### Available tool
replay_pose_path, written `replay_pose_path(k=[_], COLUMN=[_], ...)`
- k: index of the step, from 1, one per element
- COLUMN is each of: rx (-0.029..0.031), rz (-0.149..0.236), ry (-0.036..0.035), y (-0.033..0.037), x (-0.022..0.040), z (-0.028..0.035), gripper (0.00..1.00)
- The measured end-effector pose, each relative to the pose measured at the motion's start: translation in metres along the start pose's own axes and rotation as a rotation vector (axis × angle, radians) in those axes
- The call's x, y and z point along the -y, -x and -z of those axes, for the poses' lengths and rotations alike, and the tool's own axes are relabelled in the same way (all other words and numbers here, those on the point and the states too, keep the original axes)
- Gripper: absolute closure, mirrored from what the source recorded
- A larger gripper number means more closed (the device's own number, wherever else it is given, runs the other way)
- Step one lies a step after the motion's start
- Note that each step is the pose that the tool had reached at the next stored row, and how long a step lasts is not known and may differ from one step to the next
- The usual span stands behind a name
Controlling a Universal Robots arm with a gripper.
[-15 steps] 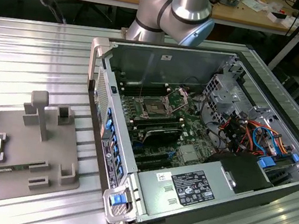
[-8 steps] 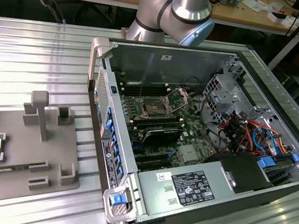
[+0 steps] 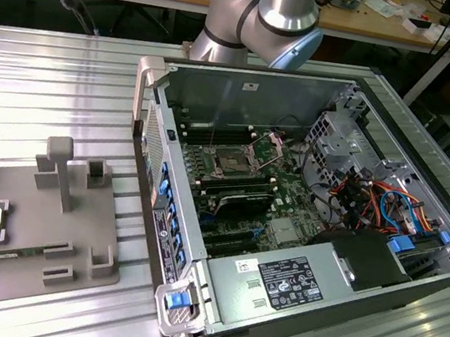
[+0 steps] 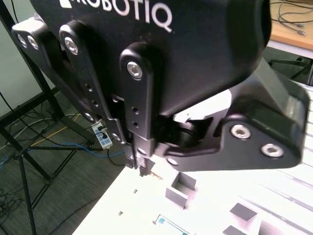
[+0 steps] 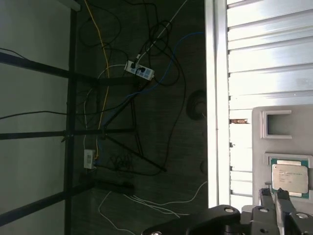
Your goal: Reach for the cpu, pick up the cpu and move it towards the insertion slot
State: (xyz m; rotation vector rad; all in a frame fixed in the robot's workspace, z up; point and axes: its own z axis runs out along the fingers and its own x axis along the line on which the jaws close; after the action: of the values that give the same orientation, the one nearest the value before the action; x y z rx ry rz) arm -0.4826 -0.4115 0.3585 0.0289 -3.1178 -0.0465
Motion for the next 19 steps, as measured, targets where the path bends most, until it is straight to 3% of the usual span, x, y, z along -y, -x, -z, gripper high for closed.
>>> replay_pose_path(k=[2,5,6,8,12,19], rx=[0.0,0.0,0.0,0.0,-0.0002,-0.0002], rz=[0.0,0.0,0.0,0.001,0.003,0.003], ry=[0.0,0.0,0.0,0.0,-0.0001,-0.0021], y=[0.0,0.0,0.0,0.0002,0.0084,0.0086], x=[0.0,0.0,0.0,0.0002,0.0007,0.0008], z=[0.0,-0.0001,-0.0001,-0.0077,-0.0173,-0.0209], gripper=[0.7,0.64,0.58,0.4,0.4,0.4])
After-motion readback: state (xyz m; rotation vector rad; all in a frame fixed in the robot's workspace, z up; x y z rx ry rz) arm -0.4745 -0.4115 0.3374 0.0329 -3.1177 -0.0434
